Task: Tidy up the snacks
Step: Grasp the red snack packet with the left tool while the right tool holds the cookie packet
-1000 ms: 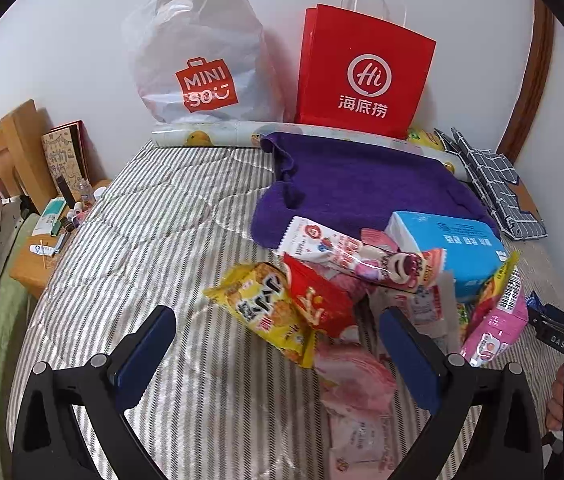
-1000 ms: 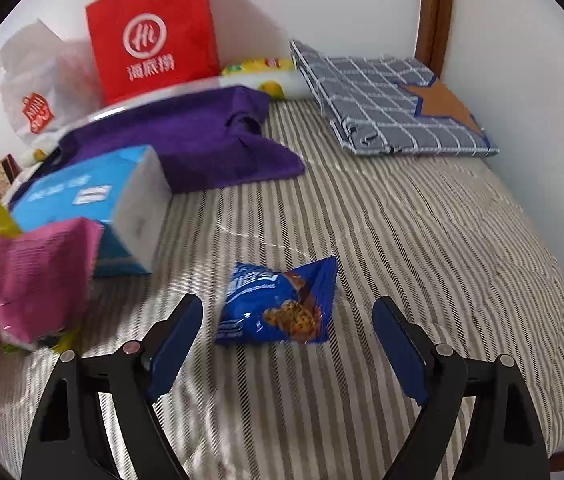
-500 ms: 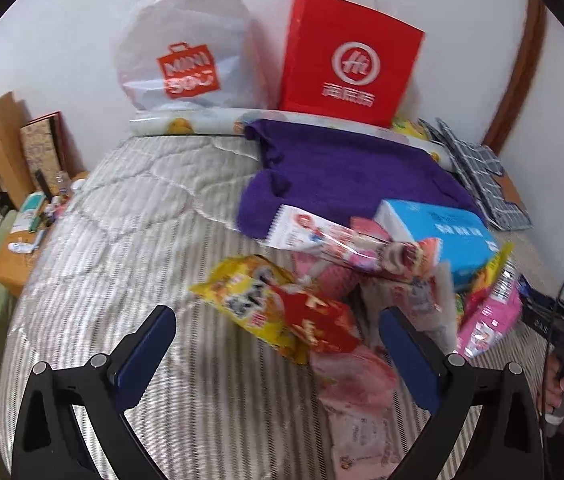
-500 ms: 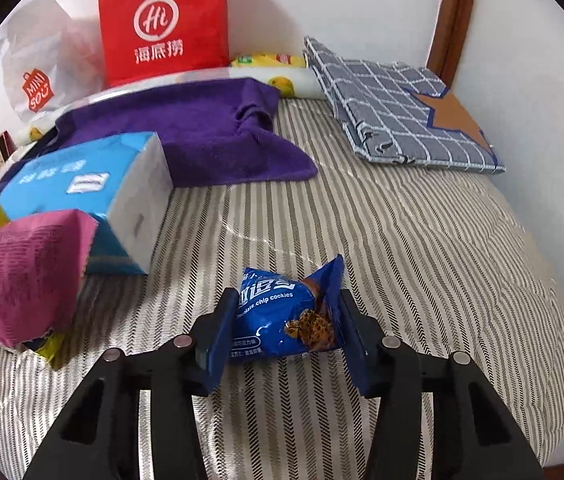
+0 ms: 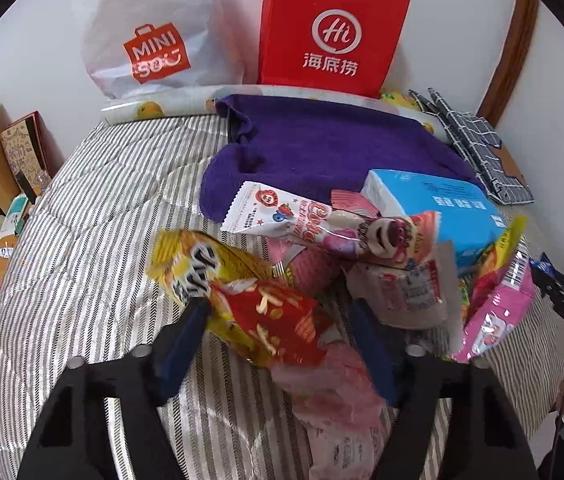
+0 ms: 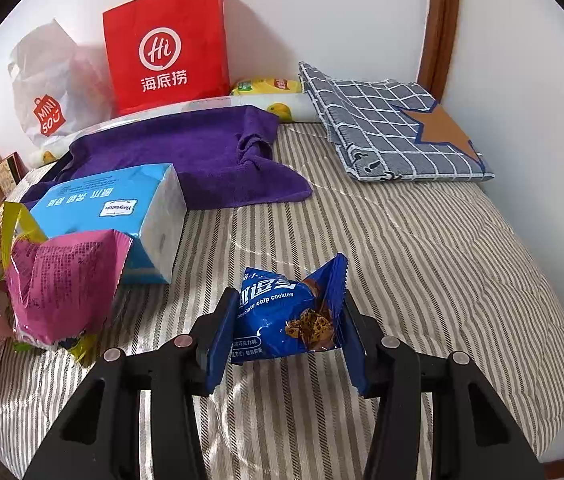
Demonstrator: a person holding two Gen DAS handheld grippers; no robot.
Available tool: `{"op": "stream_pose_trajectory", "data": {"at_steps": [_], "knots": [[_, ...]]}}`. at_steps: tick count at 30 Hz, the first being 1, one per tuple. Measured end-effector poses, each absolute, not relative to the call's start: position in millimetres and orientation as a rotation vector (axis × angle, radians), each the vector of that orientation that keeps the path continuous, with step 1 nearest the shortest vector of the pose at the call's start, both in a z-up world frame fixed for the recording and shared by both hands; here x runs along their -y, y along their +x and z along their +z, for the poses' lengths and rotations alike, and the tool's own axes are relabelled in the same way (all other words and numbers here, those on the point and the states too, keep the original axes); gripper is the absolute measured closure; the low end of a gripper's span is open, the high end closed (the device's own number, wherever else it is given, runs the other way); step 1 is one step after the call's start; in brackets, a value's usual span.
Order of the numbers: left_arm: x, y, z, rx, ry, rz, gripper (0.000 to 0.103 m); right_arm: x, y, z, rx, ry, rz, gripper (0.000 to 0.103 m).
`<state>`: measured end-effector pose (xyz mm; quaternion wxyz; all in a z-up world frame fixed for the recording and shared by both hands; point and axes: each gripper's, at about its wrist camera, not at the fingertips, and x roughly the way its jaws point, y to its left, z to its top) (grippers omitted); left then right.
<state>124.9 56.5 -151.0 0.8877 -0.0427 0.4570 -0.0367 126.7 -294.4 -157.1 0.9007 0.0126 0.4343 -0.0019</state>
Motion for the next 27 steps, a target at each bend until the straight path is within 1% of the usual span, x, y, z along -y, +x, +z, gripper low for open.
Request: {"op": "stream_pose_trajectory", "data": {"at_steps": [1, 3, 4, 5, 8, 19, 27], "knots": [[-58.0, 126.2, -152.1, -0.951, -0.092, -0.065, 0.044, 295.3, 125.4, -157.2, -0.898, 0.030, -0.006, 0.055], [-62.3, 125.7, -152.2, -0.941, -0.108, -0.058, 0.052, 296.6, 122.9, -157.5, -0.897, 0.038, -0.007, 0.055], [-65.4, 124.6, -151.5, -0.939, -0.122, -0.061, 0.058, 296.7, 122.3, -157.6, -0.899, 0.040, -0.007, 0.055], [-67.6, 123.4, -151.1, -0.940, -0.135, -0.069, 0.060, 296.6, 121.5, -157.6, -0.899, 0.041, -0.008, 0.055], [-72.8, 118.5, -149.0, -0.935, -0.169, -0.103, 0.062, 295.2, 120.0, -156.1, -0.895, 0.047, -0.001, 0.055], [-84.3, 91.0, -125.2, -0.860, -0.204, -0.117, 0.063, 285.4, 108.5, -136.9, -0.856, 0.046, 0.014, 0.055], [-87.8, 74.4, -95.8, -0.808, -0.234, -0.129, 0.062, 275.5, 86.1, -97.9, -0.788, 0.028, 0.044, 0.055]]}}
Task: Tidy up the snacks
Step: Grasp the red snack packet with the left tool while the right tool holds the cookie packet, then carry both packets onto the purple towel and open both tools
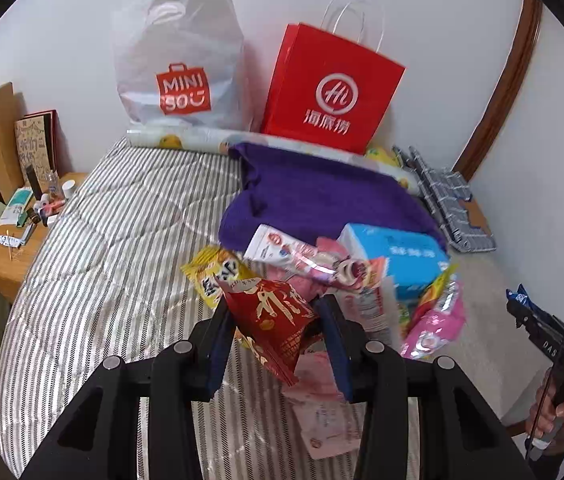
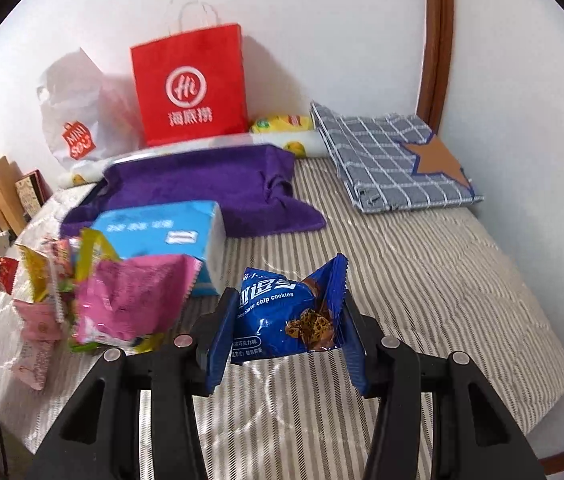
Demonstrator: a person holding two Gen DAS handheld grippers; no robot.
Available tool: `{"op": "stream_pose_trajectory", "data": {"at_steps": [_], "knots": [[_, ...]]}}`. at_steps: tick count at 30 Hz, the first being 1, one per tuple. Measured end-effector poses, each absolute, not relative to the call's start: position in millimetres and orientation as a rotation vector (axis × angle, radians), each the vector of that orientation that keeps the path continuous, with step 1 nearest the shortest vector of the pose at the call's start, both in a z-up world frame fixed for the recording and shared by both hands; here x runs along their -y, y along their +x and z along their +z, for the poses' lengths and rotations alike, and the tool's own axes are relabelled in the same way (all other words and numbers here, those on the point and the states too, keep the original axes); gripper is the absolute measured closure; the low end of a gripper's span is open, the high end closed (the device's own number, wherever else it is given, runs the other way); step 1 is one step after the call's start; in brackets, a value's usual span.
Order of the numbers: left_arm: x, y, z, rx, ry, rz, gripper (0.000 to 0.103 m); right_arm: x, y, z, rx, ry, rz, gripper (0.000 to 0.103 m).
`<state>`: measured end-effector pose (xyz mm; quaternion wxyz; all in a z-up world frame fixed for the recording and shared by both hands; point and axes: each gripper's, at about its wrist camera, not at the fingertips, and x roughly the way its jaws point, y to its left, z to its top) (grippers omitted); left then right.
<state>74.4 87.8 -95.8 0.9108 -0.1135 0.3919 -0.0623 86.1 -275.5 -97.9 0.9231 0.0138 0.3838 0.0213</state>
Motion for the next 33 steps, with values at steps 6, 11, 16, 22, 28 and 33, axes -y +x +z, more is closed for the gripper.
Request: {"op": "stream_pose_trajectory", "data": {"at_steps": [6, 11, 16, 22, 28, 33], "knots": [[-76.8, 69.9, -70.4, -0.778, -0.244, -0.180, 0.062, 265.1, 76.3, -70.9, -0.739, 0.026, 0.078, 0.055], [-60.2, 72.8, -56.9, -0.768, -0.226, -0.222, 0.062, 253.5, 75.4, -61.6, -0.737, 0.038, 0.109, 0.055], [-38.5, 82.7, -47.0, -0.771, -0.220, -0.284, 0.062, 243.8, 81.3, -51.2, -0.728, 0.039, 0.139, 0.055], [-14.3, 108.0, -37.2, -0.775, -0.187, -0.321, 0.062, 237.0, 104.8, -35.4, -0.706, 0.036, 0.162, 0.055], [-2.1, 145.0, -25.0, -0.771, -0.174, -0.331, 0.062, 233.0, 150.2, -23.1, -0.695, 0.049, 0.195, 0.055], [-0.7, 184.3, -13.4, -0.759, -0.143, -0.304, 0.062, 227.9, 196.5, -14.9, -0.680, 0.040, 0.222, 0.055]]}}
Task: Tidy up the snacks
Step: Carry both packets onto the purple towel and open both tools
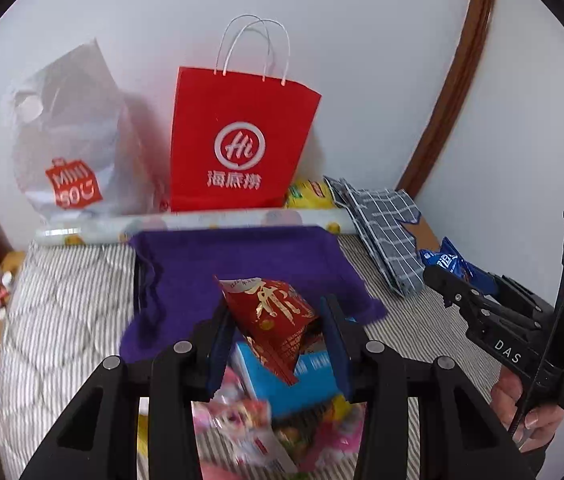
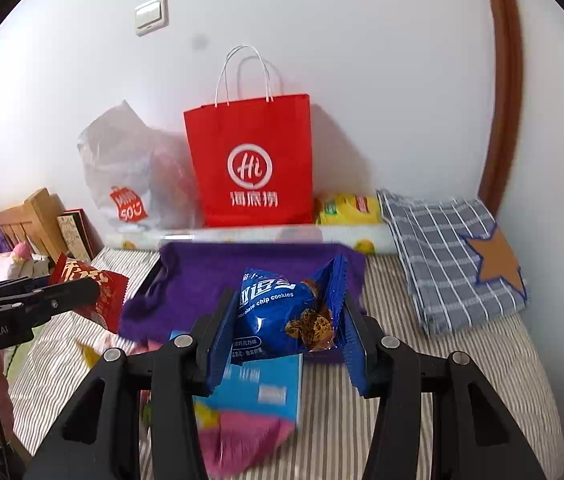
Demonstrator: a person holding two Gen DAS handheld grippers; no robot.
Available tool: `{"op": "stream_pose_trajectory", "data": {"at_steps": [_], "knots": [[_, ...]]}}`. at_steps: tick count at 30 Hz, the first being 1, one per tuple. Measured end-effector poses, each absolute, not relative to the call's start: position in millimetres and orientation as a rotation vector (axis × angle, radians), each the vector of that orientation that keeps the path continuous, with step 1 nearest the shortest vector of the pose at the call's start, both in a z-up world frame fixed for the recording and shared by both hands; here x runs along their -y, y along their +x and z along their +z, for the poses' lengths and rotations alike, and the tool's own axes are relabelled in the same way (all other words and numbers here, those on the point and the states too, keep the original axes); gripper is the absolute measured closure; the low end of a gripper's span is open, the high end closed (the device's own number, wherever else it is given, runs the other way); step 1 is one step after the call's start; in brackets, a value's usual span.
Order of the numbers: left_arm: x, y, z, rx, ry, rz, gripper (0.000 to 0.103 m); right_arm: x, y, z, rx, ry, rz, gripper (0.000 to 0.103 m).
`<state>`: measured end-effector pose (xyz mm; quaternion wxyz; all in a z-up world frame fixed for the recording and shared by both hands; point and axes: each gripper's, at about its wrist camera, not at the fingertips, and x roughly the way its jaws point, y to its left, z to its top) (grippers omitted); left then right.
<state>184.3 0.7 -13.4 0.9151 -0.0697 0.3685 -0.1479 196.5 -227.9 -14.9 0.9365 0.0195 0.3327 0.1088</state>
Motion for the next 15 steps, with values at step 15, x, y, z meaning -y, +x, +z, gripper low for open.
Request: {"op": "stream_pose_trajectory", "data": {"at_steps": [15], "knots": [[-15.2, 307.5, -44.9, -0.818, -0.154, -0.257, 0.062, 226.4, 325.8, -52.0, -0.749, 0.093, 0.283, 0.055]]}}
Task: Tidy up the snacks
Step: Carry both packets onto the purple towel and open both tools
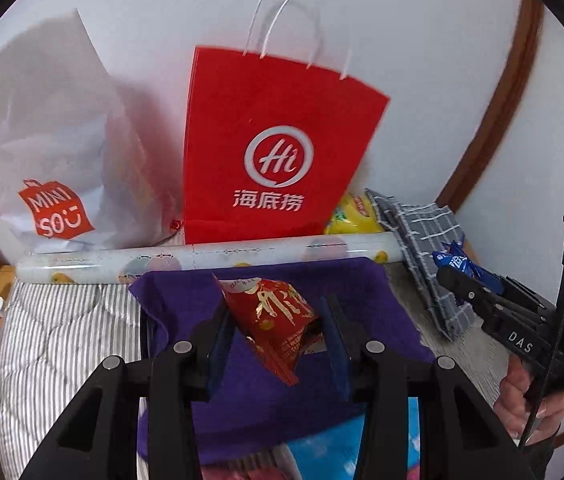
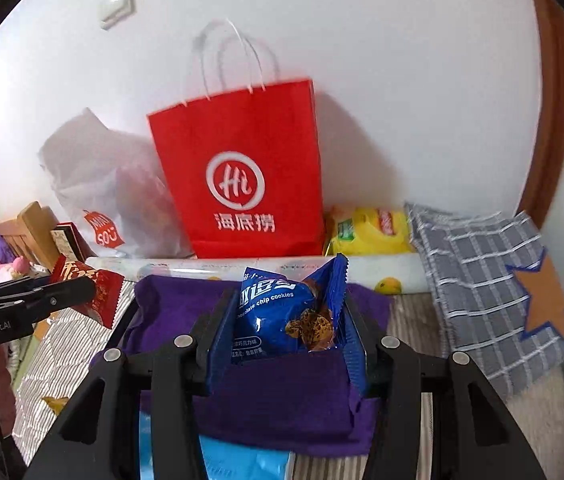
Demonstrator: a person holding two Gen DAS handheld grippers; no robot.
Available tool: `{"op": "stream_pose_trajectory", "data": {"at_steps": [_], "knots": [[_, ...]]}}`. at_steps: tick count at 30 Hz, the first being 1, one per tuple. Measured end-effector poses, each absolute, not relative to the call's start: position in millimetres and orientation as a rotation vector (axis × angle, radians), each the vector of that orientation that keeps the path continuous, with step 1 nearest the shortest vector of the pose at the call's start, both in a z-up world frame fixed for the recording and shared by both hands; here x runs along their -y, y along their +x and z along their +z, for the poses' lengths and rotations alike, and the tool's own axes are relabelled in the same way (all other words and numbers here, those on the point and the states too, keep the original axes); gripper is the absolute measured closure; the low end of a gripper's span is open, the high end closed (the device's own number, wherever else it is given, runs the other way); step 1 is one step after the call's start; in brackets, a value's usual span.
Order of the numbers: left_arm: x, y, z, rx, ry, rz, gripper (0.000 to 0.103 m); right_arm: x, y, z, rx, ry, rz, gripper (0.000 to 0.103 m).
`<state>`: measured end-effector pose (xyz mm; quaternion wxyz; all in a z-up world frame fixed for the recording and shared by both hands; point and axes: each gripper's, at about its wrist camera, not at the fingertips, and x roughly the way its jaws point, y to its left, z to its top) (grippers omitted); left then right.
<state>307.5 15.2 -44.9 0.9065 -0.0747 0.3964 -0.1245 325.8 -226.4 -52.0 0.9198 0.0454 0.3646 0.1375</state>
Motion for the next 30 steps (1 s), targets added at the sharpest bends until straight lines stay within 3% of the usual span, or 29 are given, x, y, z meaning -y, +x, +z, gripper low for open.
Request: {"op": "stream_pose_trajectory", "data": {"at_steps": [19, 30], "knots": [[-48.3, 386.5, -144.3, -0.986, -0.223, -0.221, 0.062, 208.6, 406.1, -173.9, -0.998, -0.011, 0.261, 0.055], [-39.7, 390.8, -155.4, -1.032, -0.182, -0.215, 0.062, 195.9, 407.7, -197.9, -1.068, -0.051, 0.279, 0.051]]}}
